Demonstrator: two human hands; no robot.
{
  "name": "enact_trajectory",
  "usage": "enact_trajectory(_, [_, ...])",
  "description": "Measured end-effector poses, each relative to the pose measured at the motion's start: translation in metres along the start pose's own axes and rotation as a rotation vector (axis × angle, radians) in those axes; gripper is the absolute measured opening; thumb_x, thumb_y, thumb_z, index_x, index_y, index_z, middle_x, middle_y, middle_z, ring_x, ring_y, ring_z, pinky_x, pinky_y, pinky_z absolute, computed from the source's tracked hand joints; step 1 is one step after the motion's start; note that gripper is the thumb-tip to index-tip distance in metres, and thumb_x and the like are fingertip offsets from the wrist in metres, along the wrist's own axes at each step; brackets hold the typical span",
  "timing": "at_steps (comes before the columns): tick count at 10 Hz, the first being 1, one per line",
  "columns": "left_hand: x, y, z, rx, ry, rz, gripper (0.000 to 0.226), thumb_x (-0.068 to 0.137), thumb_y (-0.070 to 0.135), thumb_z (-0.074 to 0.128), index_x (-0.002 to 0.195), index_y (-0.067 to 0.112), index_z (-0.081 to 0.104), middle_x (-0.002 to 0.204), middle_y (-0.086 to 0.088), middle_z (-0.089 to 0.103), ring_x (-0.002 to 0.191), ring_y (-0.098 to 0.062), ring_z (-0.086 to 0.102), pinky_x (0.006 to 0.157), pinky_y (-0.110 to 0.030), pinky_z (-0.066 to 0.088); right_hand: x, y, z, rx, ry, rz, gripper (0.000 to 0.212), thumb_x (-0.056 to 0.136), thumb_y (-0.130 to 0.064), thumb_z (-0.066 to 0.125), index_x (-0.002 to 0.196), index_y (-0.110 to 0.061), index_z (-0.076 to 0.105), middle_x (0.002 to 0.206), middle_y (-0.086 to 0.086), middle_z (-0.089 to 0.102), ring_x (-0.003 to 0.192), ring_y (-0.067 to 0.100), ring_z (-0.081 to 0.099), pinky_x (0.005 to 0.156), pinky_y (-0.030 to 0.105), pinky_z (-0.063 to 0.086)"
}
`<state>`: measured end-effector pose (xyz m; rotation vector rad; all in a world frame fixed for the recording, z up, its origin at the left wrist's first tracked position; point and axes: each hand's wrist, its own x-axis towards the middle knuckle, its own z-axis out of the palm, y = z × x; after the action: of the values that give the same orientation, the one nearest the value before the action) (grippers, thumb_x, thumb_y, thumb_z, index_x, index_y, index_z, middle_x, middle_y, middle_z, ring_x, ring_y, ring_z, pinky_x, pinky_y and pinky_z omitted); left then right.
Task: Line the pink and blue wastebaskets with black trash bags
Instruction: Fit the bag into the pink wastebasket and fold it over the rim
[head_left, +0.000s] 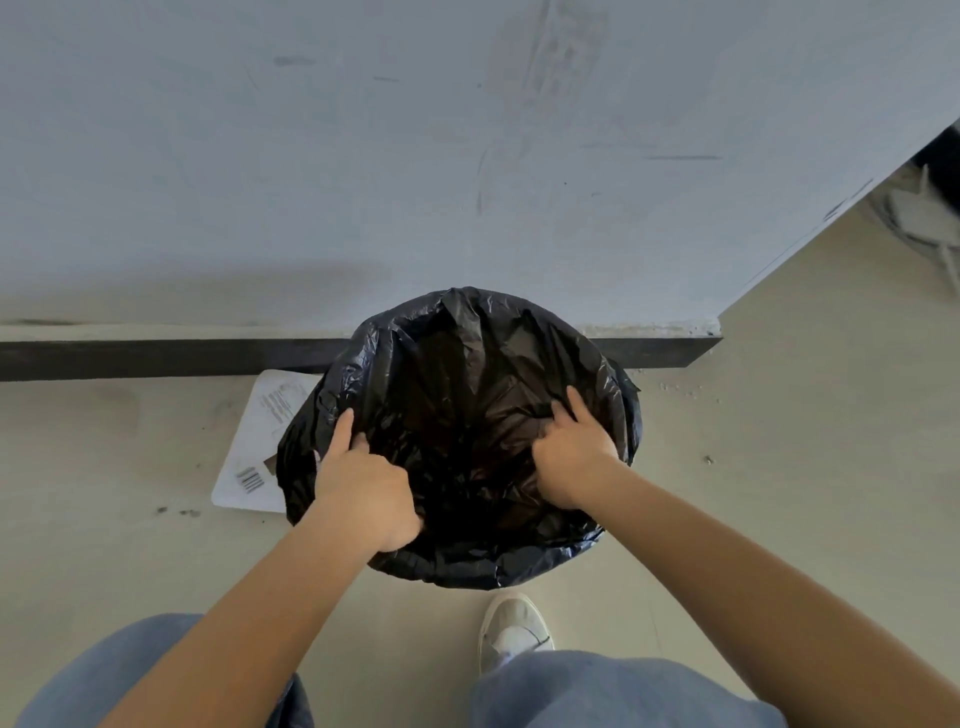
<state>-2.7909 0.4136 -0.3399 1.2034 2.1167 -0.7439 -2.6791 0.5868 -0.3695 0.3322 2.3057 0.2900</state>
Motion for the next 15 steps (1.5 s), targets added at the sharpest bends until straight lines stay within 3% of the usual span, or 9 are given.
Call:
enact_trajectory(1, [0.018,0.014,-0.008,0.148,-0.171,-0.033,0.055,0.092,0.044,0.031,0.139,0.018,0.043,0.150,-0.014,0.037,0.145,-0.041,0.003,0.110,-0.058,-0.016,0.011,0.000,-0.003,0.124,-0.140,-0.074,0.045,0.093,-0.034,0.039,0.129,-0.011,0.052,0.144,0.017,0.044,0.142,0.031,0.024,0.118,0.052,-0.008])
enact_trajectory(3, [0.035,0.032,0.010,0.236,-0.259,-0.096,0.054,0.094,0.032,0.034,0.145,0.016,0.032,0.153,-0.018,0.028,0.139,-0.054,-0.010,0.114,-0.059,-0.005,-0.011,0.008,-0.019,0.964,0.372,-0.104,0.030,0.091,-0.021,0.049,0.119,-0.019,0.061,0.109,0.001,0.068,0.085,0.011,0.064,0.079,0.028,0.053])
enact_trajectory(5, [0.004,0.010,0.008,-0.451,0.819,-0.041,0.040,0.086,0.035,0.050,0.124,0.025,0.059,0.144,-0.011,0.046,0.143,-0.038,0.016,0.114,-0.053,0.014,-0.045,0.037,-0.017,1.441,0.854,0.403,0.036,0.093,-0.025,0.047,0.129,-0.023,0.052,0.125,-0.008,0.056,0.119,0.013,0.050,0.095,0.030,0.042])
enact_trajectory(6, [-0.007,-0.013,0.032,-0.919,0.873,-0.274,0.059,0.081,0.040,0.060,0.136,0.036,0.040,0.152,-0.009,0.031,0.143,-0.037,0.013,0.113,-0.055,0.015,-0.040,0.036,0.006,1.872,0.430,0.387,0.048,0.094,-0.046,0.042,0.136,-0.024,0.046,0.137,-0.003,0.053,0.119,0.015,0.052,0.099,0.033,0.038])
enact_trajectory(8, [-0.006,-0.024,0.046,-2.290,0.146,-0.097,0.056,0.079,0.067,0.041,0.114,0.030,0.064,0.119,-0.002,0.068,0.117,-0.027,0.057,0.104,-0.051,0.039,-0.029,0.023,0.032,2.661,0.148,0.348,0.053,0.095,-0.052,0.032,0.094,-0.017,0.072,0.099,0.008,0.073,0.087,0.024,0.071,0.077,0.036,0.051])
enact_trajectory(10, [-0.002,-0.015,0.045,-2.572,0.035,-0.061,0.054,0.086,0.064,0.037,0.109,0.026,0.068,0.109,-0.001,0.073,0.111,-0.023,0.060,0.091,-0.041,0.046,-0.031,0.010,0.042,2.414,0.084,0.395,0.045,0.103,-0.012,0.025,0.140,0.013,0.025,0.148,0.024,0.035,0.119,0.027,0.046,0.075,0.012,0.049])
enact_trajectory(12, [0.011,-0.017,0.067,-2.418,0.123,-0.257,0.043,0.085,0.063,0.042,0.109,0.033,0.061,0.120,0.002,0.064,0.114,-0.023,0.055,0.095,-0.044,0.043,-0.019,0.023,0.039,2.356,0.254,0.504,0.022,0.096,-0.024,0.041,0.089,-0.013,0.058,0.092,0.011,0.059,0.079,0.021,0.062,0.069,0.034,0.051])
enact_trajectory(13, [0.005,-0.018,0.058,-2.296,0.410,-0.374,0.038,0.090,0.053,0.032,0.103,0.031,0.060,0.105,0.006,0.065,0.099,-0.016,0.057,0.075,-0.035,0.042,-0.028,0.039,0.042,2.531,0.358,0.391,0.044,0.087,-0.049,0.046,0.108,-0.016,0.065,0.117,0.009,0.064,0.107,0.028,0.060,0.096,0.046,0.045])
enact_trajectory(15, [-0.002,-0.015,0.041,-2.038,0.506,-0.319,0.035,0.084,0.012,0.054,0.116,0.025,0.057,0.099,0.006,0.065,0.095,-0.018,0.061,0.079,-0.036,0.049,-0.033,0.014,0.020,1.844,0.527,0.410,0.031,0.092,-0.014,0.054,0.123,-0.018,0.053,0.106,0.000,0.064,0.096,0.022,0.060,0.082,0.035,0.047])
